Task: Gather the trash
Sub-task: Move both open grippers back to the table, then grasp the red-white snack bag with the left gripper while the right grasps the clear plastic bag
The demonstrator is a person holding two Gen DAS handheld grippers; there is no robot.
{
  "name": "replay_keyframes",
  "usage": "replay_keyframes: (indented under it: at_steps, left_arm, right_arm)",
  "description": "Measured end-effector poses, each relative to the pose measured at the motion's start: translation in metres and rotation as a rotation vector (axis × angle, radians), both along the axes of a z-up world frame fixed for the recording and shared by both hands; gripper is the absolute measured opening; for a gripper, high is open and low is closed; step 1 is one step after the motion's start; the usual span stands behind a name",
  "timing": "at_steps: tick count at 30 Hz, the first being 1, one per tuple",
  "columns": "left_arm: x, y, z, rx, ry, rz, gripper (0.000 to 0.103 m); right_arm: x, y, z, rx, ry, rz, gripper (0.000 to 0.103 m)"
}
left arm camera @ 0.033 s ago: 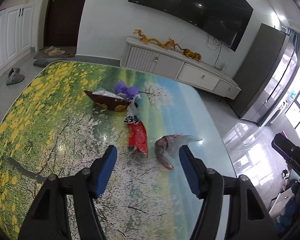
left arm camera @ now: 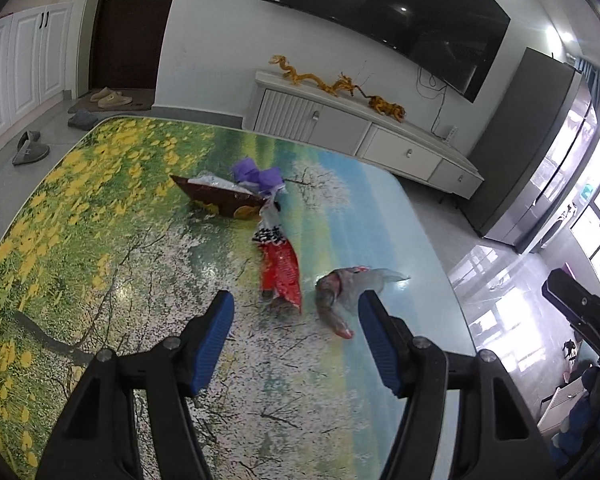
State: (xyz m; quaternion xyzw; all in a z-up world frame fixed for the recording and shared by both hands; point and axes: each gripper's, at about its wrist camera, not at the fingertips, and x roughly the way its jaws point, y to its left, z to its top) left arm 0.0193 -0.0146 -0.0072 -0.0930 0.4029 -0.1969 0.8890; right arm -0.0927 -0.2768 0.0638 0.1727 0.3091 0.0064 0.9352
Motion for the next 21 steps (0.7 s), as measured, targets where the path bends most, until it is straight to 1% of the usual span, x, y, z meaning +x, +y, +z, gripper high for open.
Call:
replay_keyframes:
  at_steps: [4,10,12,17,19,21]
  left_arm:
    - [0.015,0.0,-0.018,-0.006,0.045,0.001,0.063]
    - [0.039,-0.005,-0.037,-0.011,0.082,-0.008,0.061]
    - [0.046,-0.006,-0.041,-0.012,0.092,-0.016,0.058]
    - [0.058,-0.012,-0.052,0.006,0.118,-0.035,0.041]
    - [0.061,-0.014,-0.054,0.009,0.115,-0.045,0.034]
    - [0.063,-0.015,-0.055,0.008,0.113,-0.055,0.03]
  right_arm:
    - [0.02,0.015,-0.021,0.021,0.055,0.05,0.047]
    - [0.05,0.034,-0.047,0.046,0.12,0.122,0.047]
    - [0.059,0.039,-0.054,0.057,0.135,0.143,0.047]
    - [0.076,0.049,-0.068,0.073,0.167,0.177,0.047]
    - [0.082,0.053,-0.072,0.08,0.18,0.191,0.047]
    - [0.088,0.058,-0.077,0.086,0.192,0.205,0.047]
